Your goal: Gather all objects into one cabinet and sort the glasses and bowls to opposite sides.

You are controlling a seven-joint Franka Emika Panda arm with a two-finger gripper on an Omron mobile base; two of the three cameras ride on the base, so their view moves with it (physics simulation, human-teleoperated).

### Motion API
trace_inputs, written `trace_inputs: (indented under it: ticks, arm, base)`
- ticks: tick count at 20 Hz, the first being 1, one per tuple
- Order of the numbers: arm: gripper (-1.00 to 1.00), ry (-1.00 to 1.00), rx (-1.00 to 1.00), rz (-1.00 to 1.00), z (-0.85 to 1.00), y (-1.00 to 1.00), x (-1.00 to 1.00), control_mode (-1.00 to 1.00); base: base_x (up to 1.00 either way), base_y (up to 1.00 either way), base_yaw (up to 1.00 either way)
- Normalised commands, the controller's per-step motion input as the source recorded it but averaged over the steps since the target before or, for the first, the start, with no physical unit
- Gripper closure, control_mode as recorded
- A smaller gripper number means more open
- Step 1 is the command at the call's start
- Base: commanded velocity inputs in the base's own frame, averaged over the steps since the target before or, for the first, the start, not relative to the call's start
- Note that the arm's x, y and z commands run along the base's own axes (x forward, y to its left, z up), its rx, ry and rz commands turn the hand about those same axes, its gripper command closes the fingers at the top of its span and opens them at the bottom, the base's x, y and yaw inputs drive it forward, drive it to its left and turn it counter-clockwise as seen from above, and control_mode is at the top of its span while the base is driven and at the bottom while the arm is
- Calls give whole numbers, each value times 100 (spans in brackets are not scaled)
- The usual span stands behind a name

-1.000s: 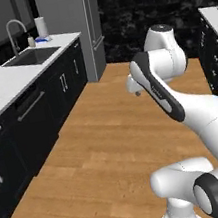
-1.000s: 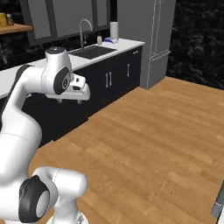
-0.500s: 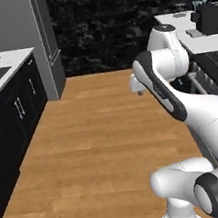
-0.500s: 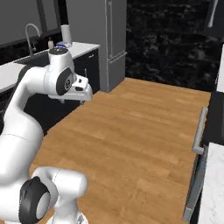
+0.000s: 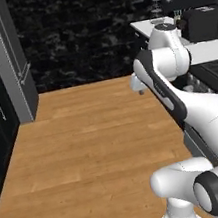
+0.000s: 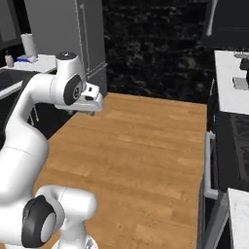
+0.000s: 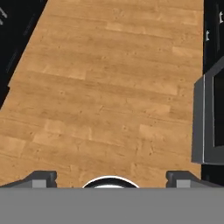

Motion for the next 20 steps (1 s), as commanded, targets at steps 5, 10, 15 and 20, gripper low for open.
trace_inputs:
  ticks: [5,10,15,20]
  arm:
    - [-100,0,0,0,0,0,0,100]
    - [-100,0,0,0,0,0,0,100]
    - [-100,0,0,0,0,0,0,100]
    - [-100,0,0,0,0,0,0,100]
  base:
    - [100,53,-24]
    - [100,45,-20]
    - [100,2,-18]
    - [100,1,-21]
